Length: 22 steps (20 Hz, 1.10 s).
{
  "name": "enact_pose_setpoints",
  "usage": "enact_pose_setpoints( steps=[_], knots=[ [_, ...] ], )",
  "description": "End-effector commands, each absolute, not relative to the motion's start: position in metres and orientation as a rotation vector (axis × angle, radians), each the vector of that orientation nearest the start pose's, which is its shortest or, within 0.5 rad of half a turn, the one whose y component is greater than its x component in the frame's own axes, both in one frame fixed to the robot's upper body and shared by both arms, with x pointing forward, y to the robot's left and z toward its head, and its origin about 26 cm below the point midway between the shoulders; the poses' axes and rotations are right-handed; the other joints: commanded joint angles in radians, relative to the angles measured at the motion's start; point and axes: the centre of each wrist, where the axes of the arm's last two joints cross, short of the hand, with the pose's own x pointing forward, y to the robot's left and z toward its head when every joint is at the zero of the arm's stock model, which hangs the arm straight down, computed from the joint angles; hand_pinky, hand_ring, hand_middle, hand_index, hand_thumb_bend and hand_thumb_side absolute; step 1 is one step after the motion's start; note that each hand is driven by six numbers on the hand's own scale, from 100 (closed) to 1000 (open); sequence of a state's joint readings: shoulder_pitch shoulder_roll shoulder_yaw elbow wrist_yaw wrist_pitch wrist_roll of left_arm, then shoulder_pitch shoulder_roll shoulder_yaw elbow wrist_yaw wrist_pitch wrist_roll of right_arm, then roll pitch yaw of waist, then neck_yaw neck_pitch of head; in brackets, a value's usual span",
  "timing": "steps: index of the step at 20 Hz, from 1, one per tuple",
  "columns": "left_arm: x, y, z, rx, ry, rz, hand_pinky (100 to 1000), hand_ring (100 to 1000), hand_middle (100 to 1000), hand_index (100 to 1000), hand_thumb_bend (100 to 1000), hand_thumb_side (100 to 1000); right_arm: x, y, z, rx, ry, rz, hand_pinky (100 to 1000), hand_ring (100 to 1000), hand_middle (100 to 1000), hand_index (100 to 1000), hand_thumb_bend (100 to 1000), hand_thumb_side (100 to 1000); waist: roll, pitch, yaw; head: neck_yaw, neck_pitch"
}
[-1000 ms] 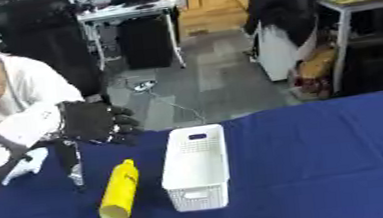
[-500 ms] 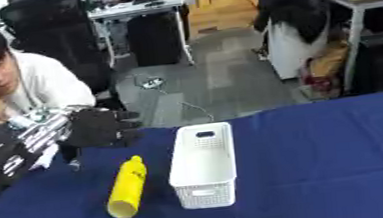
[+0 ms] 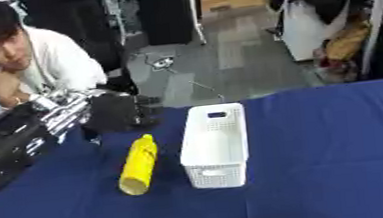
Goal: Pick up objects on the table and place them in the box.
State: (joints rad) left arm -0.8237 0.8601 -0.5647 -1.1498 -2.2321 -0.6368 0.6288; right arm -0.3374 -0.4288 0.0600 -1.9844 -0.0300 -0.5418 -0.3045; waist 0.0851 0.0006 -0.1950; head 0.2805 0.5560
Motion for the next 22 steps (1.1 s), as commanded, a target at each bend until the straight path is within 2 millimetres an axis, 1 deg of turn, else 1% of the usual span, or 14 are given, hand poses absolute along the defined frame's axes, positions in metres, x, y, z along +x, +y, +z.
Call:
enact_pose_setpoints(
  steps=[1, 4, 5, 6, 7, 8, 14, 18, 22],
  knots=[
    [0.424, 0.352, 0.22, -0.732, 0.946, 2.216, 1000, 1000, 1000, 984, 1000, 773, 0.302, -0.26, 0.223, 0.111, 3.368, -0.235, 100, 214, 213, 358, 137, 787, -0.007, -0.003, -0.001, -0.034, -0.034],
    [0.424, 0.346, 0.22, -0.721, 0.963, 2.197, 1000, 1000, 1000, 989, 1000, 797, 0.302, -0.26, 0.223, 0.112, 3.365, -0.229, 100, 214, 213, 358, 139, 793, -0.008, 0.006, -0.003, -0.052, -0.053],
    [0.424, 0.344, 0.219, -0.714, 0.967, 2.193, 1000, 1000, 1000, 988, 1000, 792, 0.302, -0.26, 0.224, 0.112, 3.364, -0.228, 100, 214, 213, 358, 138, 792, -0.009, 0.008, -0.004, -0.056, -0.058],
    [0.424, 0.342, 0.217, -0.706, 0.973, 2.19, 1000, 1000, 1000, 993, 1000, 820, 0.302, -0.259, 0.224, 0.111, 3.362, -0.225, 100, 214, 213, 358, 141, 797, -0.01, 0.012, -0.006, -0.061, -0.065],
    [0.424, 0.341, 0.216, -0.7, 0.978, 2.189, 1000, 1000, 1000, 993, 1000, 817, 0.303, -0.259, 0.224, 0.109, 3.361, -0.222, 100, 214, 213, 358, 140, 797, -0.011, 0.014, -0.007, -0.064, -0.07],
    [0.424, 0.34, 0.215, -0.694, 0.982, 2.188, 1000, 1000, 1000, 995, 1000, 843, 0.303, -0.259, 0.224, 0.108, 3.36, -0.219, 100, 214, 213, 358, 142, 800, -0.012, 0.016, -0.008, -0.067, -0.073],
    [0.424, 0.332, 0.213, -0.674, 1.001, 2.168, 1000, 1000, 1000, 995, 1000, 838, 0.303, -0.258, 0.225, 0.105, 3.355, -0.209, 100, 214, 213, 358, 144, 803, -0.016, 0.027, -0.014, -0.098, -0.111],
    [0.425, 0.33, 0.212, -0.669, 1.004, 2.165, 1000, 1000, 1000, 994, 1000, 842, 0.303, -0.257, 0.226, 0.101, 3.35, -0.203, 100, 215, 213, 358, 144, 803, -0.018, 0.032, -0.021, -0.101, -0.118],
    [0.427, 0.33, 0.214, -0.668, 0.969, 2.172, 1000, 1000, 1000, 997, 1000, 855, 0.303, -0.257, 0.226, 0.103, 3.352, -0.206, 100, 215, 213, 358, 138, 801, -0.016, 0.034, -0.022, -0.099, -0.117]
  ],
)
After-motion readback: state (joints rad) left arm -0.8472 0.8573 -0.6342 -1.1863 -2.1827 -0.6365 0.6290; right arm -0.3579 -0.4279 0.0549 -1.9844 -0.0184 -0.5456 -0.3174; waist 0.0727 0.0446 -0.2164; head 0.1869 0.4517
